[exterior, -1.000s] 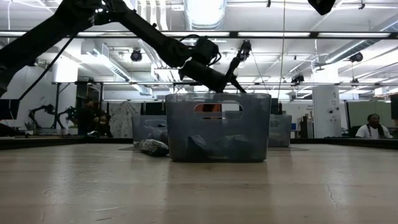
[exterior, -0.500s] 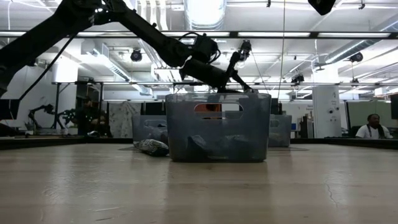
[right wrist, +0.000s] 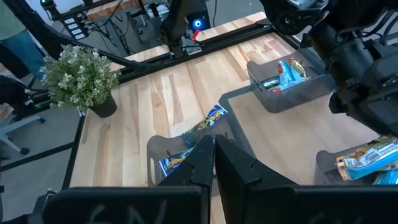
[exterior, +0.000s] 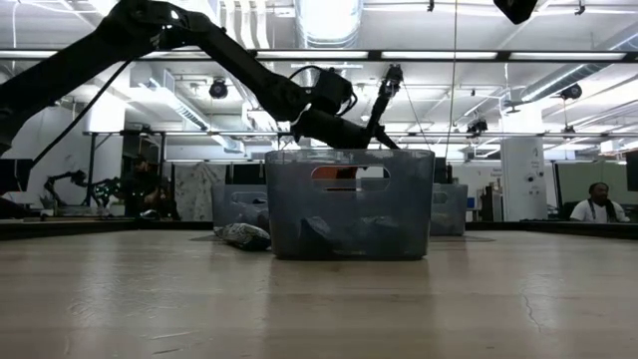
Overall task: Pick and place Granola Bars by type
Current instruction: Put the yellow granola bar into the right black bin
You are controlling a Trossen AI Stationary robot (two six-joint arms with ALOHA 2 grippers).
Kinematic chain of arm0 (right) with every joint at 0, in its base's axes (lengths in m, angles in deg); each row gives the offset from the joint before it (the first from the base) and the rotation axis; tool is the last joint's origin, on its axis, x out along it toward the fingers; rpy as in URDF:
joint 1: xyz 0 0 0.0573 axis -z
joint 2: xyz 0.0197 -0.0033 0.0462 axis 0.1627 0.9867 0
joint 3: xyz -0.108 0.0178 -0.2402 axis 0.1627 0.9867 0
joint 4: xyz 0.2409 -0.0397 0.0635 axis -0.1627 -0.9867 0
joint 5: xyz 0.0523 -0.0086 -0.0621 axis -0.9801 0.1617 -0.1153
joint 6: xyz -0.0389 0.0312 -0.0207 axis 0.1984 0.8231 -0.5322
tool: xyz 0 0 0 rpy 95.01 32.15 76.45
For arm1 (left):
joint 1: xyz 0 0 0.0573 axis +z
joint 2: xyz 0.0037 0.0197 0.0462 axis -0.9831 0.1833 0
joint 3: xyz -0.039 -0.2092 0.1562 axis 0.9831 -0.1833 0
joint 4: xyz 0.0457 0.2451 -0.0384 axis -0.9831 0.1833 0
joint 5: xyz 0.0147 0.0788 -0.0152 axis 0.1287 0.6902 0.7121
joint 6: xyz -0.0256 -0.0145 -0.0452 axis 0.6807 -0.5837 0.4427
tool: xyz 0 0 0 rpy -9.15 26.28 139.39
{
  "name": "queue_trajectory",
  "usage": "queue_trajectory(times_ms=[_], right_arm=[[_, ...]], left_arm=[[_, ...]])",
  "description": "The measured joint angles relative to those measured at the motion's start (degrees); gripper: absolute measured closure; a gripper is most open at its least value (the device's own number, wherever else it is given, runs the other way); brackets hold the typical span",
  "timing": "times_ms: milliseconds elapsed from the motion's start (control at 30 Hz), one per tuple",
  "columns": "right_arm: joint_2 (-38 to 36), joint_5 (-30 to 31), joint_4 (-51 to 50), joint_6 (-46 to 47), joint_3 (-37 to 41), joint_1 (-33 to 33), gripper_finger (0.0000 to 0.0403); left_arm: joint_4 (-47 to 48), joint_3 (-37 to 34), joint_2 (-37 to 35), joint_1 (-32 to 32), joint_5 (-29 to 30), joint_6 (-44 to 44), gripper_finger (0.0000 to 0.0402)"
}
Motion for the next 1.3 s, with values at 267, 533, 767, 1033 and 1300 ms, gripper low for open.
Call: queue_trajectory(times_ms=[267,533,767,1033,1300], right_arm=[[0.01,-0.02,0.00,0.00,0.00,0.00,0.0394],[0.00,-0.02,0.00,0.00,0.00,0.00,0.0394],[0.01,-0.02,0.00,0.25,0.00,0.00,0.0394],[-0.01,-0.02,0.00,0.39,0.00,0.00,0.0394],[0.00,-0.02,0.00,0.42,0.00,0.00,0.0394]], left_arm=[[-0.28,0.00,0.00,0.13,0.07,0.11,0.0330],[-0.09,0.00,0.00,0.19,0.14,0.07,0.0287],[2.54,0.00,0.00,0.28,1.54,0.05,0.0232],[3.07,0.00,0.00,0.35,1.73,0.00,0.0218],[3.70,0.00,-0.03,0.76,3.48,0.68,0.0218]])
